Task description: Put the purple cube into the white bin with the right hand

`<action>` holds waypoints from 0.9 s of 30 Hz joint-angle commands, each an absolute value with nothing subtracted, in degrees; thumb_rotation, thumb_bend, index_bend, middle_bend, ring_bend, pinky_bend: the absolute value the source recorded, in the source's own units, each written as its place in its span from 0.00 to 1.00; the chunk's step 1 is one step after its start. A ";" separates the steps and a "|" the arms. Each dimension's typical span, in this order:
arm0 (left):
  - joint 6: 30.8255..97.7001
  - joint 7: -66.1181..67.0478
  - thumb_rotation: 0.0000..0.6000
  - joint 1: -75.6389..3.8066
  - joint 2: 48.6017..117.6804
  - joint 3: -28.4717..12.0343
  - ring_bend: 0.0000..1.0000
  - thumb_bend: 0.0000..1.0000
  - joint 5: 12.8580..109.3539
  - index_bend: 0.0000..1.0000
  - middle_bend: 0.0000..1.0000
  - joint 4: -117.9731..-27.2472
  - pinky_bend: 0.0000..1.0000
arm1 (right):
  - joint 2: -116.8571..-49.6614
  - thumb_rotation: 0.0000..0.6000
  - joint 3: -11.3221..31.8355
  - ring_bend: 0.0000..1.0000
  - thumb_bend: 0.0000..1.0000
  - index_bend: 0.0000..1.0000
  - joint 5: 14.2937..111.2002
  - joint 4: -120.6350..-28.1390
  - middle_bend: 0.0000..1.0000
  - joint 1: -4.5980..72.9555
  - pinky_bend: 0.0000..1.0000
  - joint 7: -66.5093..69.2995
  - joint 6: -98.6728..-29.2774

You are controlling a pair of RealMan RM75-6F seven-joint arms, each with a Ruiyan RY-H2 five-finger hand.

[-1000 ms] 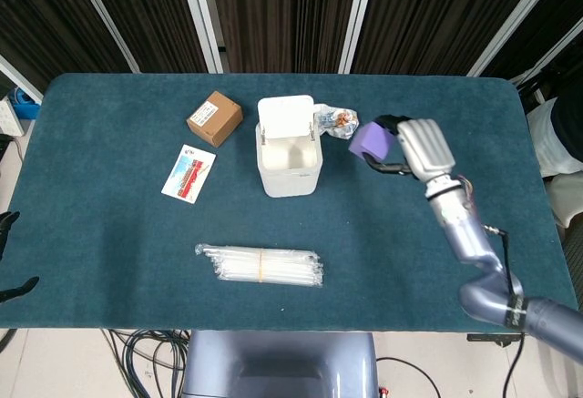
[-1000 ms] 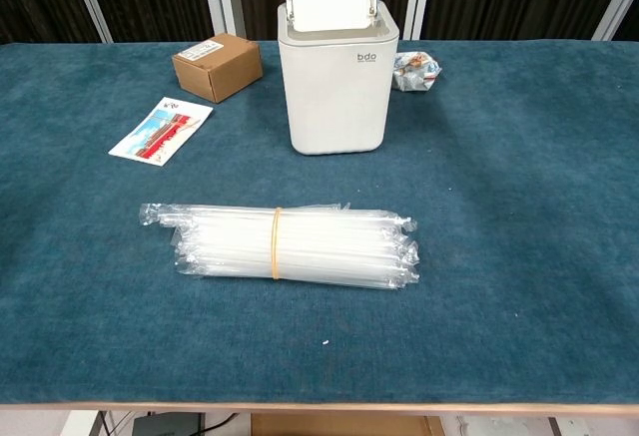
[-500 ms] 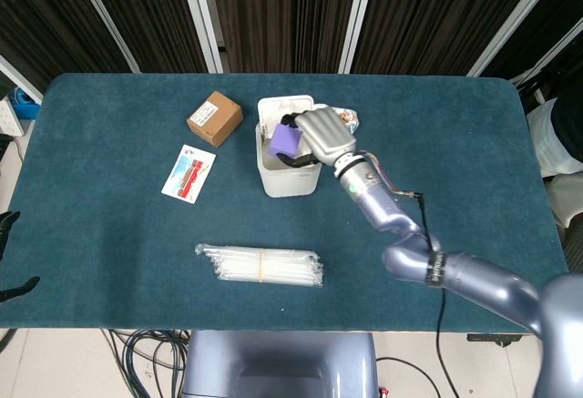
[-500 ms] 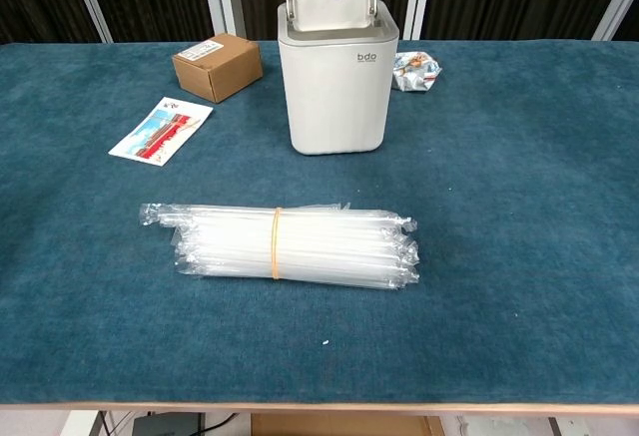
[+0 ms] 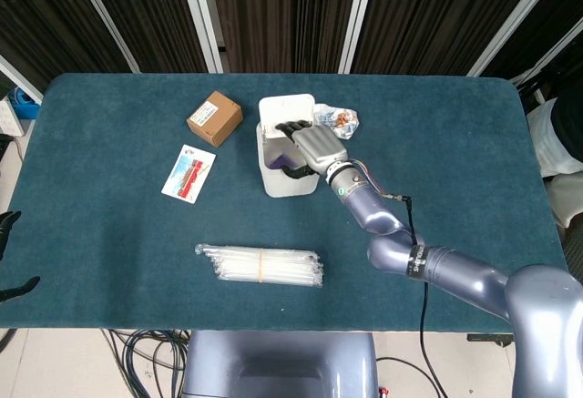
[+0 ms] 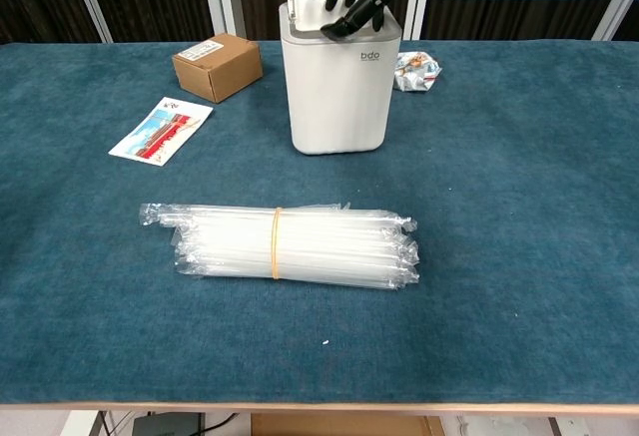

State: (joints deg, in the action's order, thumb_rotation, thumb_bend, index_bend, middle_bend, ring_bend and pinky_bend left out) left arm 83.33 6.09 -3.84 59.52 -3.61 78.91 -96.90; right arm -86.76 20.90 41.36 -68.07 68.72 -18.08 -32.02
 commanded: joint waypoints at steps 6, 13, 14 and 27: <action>83.31 6.52 1.00 -3.84 59.61 -3.65 0.02 0.10 78.62 0.15 0.17 -96.91 0.02 | -81.47 1.00 19.81 0.11 0.00 0.11 36.82 -74.27 0.12 69.03 0.34 -18.99 -33.45; 83.27 7.35 1.00 -3.93 59.85 -3.83 0.02 0.10 78.13 0.15 0.17 -96.71 0.03 | -70.20 1.00 22.25 0.20 0.01 0.19 40.73 -90.50 0.21 61.81 0.35 -15.02 -43.27; 83.34 7.41 1.00 -3.91 59.88 -3.84 0.02 0.10 78.11 0.15 0.17 -96.77 0.03 | -68.17 1.00 22.85 0.21 0.02 0.20 41.31 -93.30 0.21 60.09 0.35 -13.50 -44.54; 84.08 8.00 1.00 -3.77 60.30 -4.10 0.02 0.10 78.03 0.15 0.17 -96.77 0.03 | -46.87 1.00 11.29 0.19 0.11 0.18 66.98 -108.74 0.17 26.37 0.35 -2.50 -69.40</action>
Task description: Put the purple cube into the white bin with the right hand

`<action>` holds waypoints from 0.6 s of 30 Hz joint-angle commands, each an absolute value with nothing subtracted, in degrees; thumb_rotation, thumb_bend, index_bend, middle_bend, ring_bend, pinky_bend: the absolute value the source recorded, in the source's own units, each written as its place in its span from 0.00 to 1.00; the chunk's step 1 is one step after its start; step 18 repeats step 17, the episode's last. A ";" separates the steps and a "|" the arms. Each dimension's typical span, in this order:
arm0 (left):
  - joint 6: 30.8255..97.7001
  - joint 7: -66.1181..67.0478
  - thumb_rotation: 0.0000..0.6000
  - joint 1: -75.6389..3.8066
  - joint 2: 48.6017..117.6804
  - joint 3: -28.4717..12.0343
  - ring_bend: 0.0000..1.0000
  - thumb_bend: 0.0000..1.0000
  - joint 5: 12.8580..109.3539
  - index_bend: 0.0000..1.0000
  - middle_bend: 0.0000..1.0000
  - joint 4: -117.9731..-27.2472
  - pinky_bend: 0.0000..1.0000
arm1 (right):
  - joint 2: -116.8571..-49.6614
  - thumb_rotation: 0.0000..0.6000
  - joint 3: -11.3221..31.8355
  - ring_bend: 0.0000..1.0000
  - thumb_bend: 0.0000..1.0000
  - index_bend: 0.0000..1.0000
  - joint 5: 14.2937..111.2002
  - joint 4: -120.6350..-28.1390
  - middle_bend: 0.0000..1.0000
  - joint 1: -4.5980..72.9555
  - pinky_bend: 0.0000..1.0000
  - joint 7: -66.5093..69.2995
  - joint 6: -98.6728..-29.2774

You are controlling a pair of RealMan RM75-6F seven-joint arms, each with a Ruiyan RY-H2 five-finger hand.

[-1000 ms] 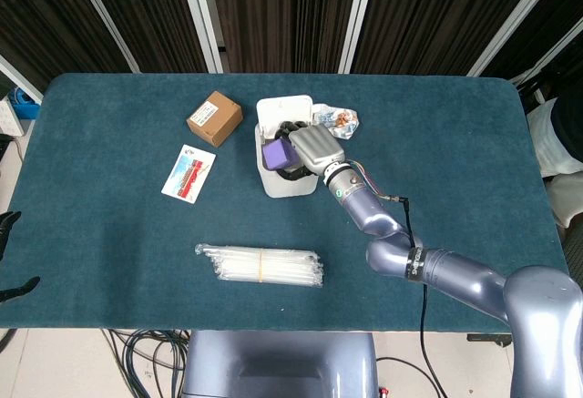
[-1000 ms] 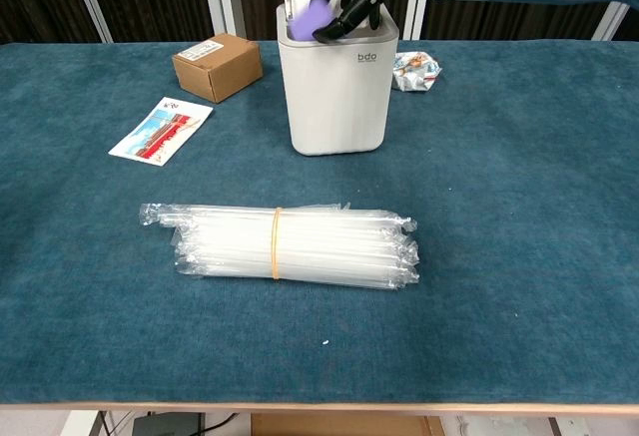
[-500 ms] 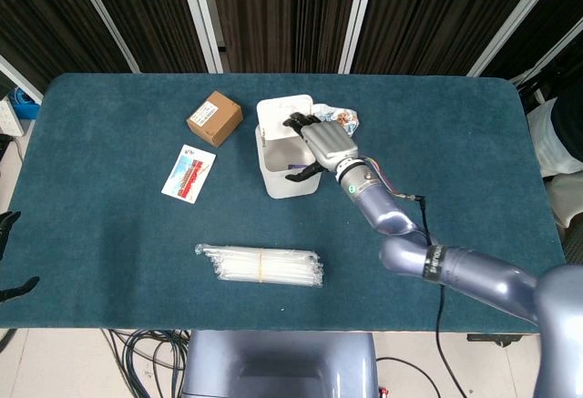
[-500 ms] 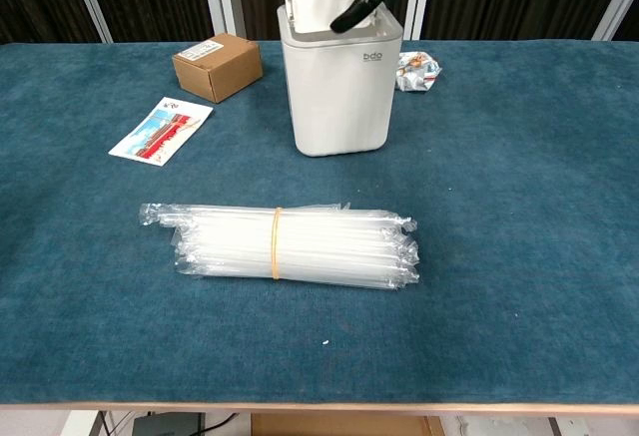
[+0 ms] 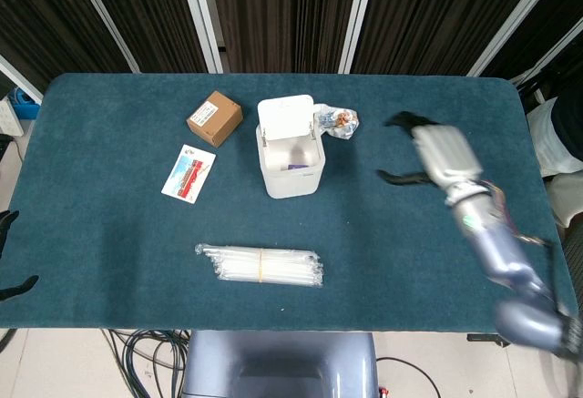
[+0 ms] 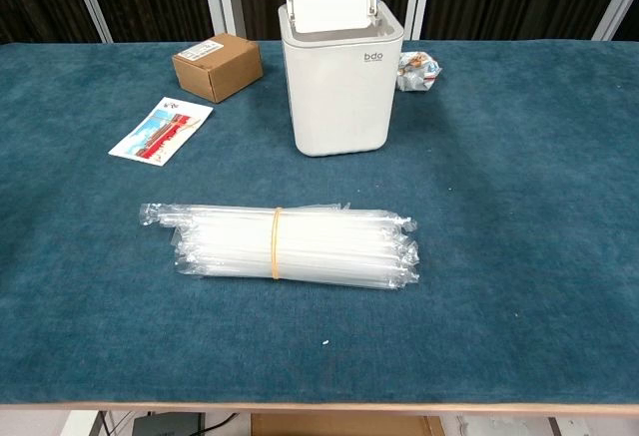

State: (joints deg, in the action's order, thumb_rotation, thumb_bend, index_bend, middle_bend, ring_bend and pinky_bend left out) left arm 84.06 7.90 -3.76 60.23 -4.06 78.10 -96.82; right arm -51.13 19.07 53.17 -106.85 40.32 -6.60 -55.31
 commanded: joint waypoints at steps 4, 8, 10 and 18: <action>84.50 8.24 1.00 -3.77 60.67 -4.26 0.02 0.10 78.18 0.15 0.17 -96.71 0.04 | -51.29 1.00 3.42 0.18 0.11 0.16 78.19 -101.43 0.14 15.52 0.33 -3.54 -82.77; 84.83 8.20 1.00 -3.95 61.34 -4.30 0.02 0.10 78.90 0.15 0.17 -96.21 0.04 | -57.12 1.00 -0.99 0.18 0.12 0.16 84.41 -95.40 0.15 9.38 0.32 -5.55 -90.61; 84.80 8.08 1.00 -4.13 61.65 -4.29 0.02 0.10 79.31 0.15 0.17 -95.75 0.04 | -58.77 1.00 -2.01 0.18 0.12 0.16 85.83 -93.84 0.15 8.15 0.32 -6.64 -91.87; 83.85 7.60 1.00 -4.63 62.16 -4.31 0.02 0.10 79.22 0.15 0.17 -94.55 0.04 | -63.15 1.00 -3.19 0.18 0.12 0.16 86.68 -90.69 0.15 7.07 0.31 -7.78 -90.26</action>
